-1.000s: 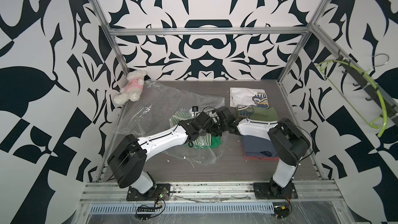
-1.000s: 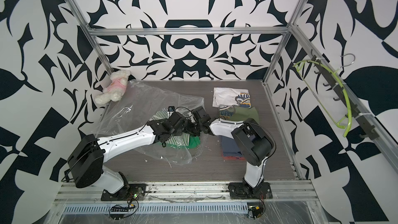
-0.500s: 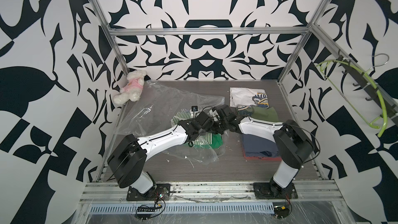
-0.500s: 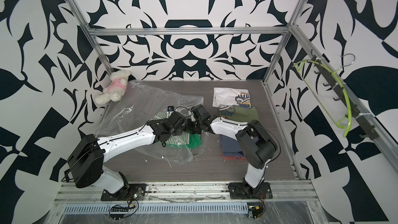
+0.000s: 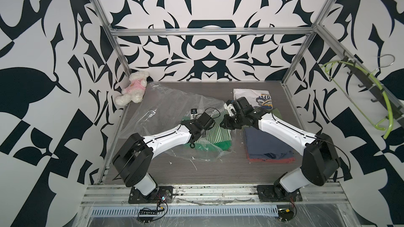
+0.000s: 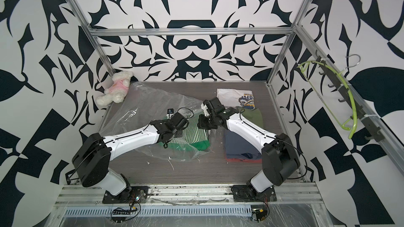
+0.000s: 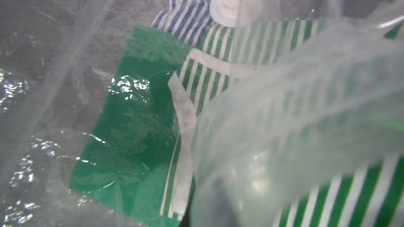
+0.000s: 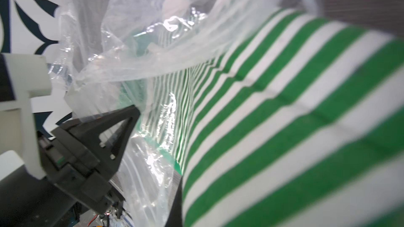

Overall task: Take the tank top out of the vacuum bag
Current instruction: Take out the tank top from the vacuum bag.

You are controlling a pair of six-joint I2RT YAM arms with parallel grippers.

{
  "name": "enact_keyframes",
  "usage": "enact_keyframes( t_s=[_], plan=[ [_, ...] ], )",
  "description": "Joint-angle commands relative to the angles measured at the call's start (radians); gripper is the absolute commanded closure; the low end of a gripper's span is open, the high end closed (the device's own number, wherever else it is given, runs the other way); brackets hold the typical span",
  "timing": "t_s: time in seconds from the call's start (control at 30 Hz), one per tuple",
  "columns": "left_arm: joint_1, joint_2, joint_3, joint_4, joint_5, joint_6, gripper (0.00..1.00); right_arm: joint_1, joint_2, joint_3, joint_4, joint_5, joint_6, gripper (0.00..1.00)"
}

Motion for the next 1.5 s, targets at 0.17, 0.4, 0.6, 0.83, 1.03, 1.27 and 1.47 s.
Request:
enact_keyframes(
  t_s=[0.17,0.4,0.6,0.83,1.03,1.27,1.47],
  plan=[
    [0.034,0.012,0.022,-0.042,0.018,-0.027,1.00,-0.174,-0.069,0.065,-0.177,0.017,-0.134,1.00],
    [0.102,0.062,0.086,-0.002,0.083,-0.008,1.00,-0.267,0.015,0.192,-0.214,0.018,-0.216,1.00],
    [0.184,0.162,0.217,0.026,0.129,0.031,1.00,-0.296,0.149,0.320,-0.209,0.075,-0.230,1.00],
    [0.255,0.317,0.445,0.029,0.196,0.074,1.00,-0.330,0.308,0.495,-0.172,0.152,-0.271,1.00],
    [0.281,0.429,0.615,-0.022,0.230,0.082,1.00,-0.354,0.407,0.587,-0.105,0.251,-0.300,1.00],
    [0.302,0.486,0.689,-0.060,0.243,0.086,1.00,-0.408,0.469,0.610,-0.023,0.289,-0.308,1.00],
    [0.311,0.508,0.693,-0.076,0.244,0.081,1.00,-0.463,0.459,0.644,-0.034,0.289,-0.330,1.00]
  ],
)
